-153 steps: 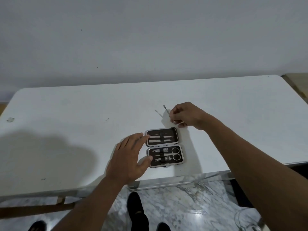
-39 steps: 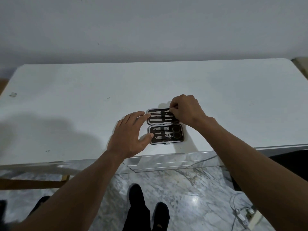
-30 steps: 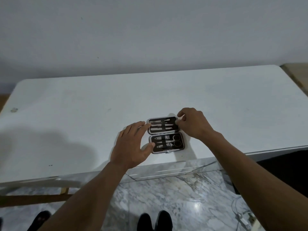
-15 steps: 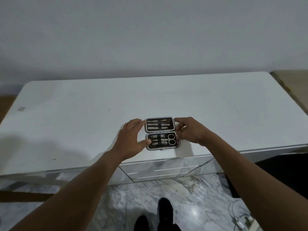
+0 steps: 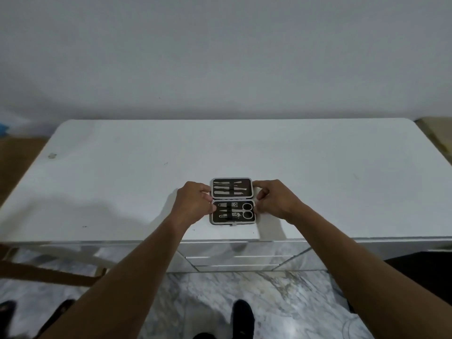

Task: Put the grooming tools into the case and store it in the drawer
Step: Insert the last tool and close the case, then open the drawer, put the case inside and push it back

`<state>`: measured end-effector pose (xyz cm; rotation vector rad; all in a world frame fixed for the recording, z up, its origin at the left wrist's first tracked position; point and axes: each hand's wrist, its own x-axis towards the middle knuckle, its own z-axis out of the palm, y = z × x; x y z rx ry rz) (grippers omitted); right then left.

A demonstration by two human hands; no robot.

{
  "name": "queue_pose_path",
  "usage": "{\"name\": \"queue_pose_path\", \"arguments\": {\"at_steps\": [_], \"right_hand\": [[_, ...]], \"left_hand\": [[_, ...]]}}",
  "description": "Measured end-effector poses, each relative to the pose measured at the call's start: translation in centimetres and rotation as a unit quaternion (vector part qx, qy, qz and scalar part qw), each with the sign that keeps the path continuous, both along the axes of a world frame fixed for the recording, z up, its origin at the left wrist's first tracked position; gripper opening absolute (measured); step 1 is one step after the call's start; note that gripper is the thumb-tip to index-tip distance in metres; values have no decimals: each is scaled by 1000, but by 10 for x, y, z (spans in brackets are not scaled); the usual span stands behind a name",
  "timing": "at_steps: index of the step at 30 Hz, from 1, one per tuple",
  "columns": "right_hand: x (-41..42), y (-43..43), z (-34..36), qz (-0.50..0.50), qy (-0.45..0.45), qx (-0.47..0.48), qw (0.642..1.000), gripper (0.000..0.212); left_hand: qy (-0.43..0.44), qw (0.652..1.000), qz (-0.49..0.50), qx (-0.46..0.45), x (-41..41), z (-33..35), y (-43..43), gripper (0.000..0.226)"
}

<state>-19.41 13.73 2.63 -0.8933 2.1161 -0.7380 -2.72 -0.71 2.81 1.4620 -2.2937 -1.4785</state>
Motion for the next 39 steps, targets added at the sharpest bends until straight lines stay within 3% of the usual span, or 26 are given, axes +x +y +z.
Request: {"name": "queue_pose_path", "arguments": {"at_steps": [12, 19, 26, 28, 31, 34, 36, 39], "right_hand": [[20, 10, -11, -114, -30, -78, 990, 70], [27, 15, -15, -146, -44, -111, 982, 61], [38, 22, -13, -198, -73, -138, 968, 21], [39, 23, -12, -205, -88, -147, 964, 25], [43, 25, -6, -213, -116, -163, 956, 39], [48, 27, -5, -218, -112, -164, 955, 55], [50, 28, -8, -220, -82, -162, 959, 53], [54, 30, -6, -223, -67, -161, 959, 35]], "left_hand": [[105, 990, 52, 72, 13, -15, 0, 42], [119, 990, 52, 55, 17, -16, 4, 40], [146, 988, 53, 4, 24, -17, 16, 30], [155, 986, 55, 4, 29, -20, 17, 21], [196, 975, 74, 78, 33, -18, 23, 7], [224, 958, 105, 145, 36, -15, 26, 25], [220, 961, 101, 131, 36, -15, 28, 30], [216, 967, 98, 97, 37, -13, 32, 15]]}}
